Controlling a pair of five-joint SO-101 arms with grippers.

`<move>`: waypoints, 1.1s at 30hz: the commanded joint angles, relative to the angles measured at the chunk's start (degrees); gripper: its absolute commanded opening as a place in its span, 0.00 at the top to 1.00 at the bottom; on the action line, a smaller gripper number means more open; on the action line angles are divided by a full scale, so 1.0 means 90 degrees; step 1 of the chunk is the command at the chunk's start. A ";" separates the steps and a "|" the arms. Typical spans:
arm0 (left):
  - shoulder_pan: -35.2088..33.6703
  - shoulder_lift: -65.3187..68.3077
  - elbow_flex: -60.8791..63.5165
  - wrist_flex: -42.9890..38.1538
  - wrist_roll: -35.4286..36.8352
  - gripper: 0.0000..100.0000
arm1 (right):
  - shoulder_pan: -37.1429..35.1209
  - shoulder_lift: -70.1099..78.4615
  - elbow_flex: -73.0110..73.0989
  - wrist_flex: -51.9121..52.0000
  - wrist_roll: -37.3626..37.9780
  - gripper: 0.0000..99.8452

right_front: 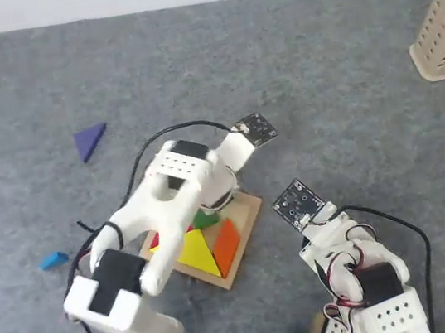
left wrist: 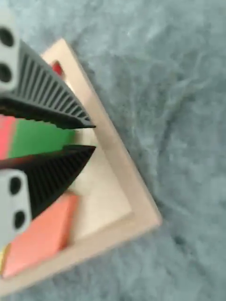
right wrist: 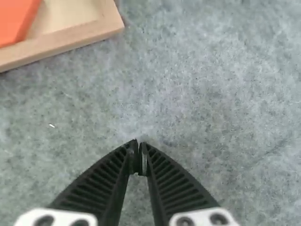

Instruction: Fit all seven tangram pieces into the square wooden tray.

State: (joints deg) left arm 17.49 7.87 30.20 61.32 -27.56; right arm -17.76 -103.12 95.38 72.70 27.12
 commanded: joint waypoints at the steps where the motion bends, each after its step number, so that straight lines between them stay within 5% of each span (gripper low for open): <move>1: -0.0469 -0.0361 0.0024 0.0215 -0.0234 0.94 | -0.0005 -0.0093 0.0117 0.0034 -0.0039 0.99; 10: -0.0322 -0.1495 -0.0063 0.0195 0.0098 0.94 | -0.0005 -0.0093 0.0117 0.0034 -0.0039 0.99; 19: -0.1407 -0.3077 0.0825 0.0147 0.1035 0.94 | -0.0005 -0.0093 0.0117 0.0034 -0.0039 0.99; 25: -0.1348 -0.3243 0.2330 -0.1407 0.1035 0.94 | -0.0005 -0.0093 0.0117 0.0034 -0.0039 0.99; 33: -0.0479 -0.3028 0.2173 -0.1475 0.1035 0.94 | -0.0005 -0.0093 0.0117 0.0034 -0.0039 0.99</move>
State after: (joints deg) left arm 7.91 -18.95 50.51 49.36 -18.95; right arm -17.85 -103.12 95.38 72.70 27.12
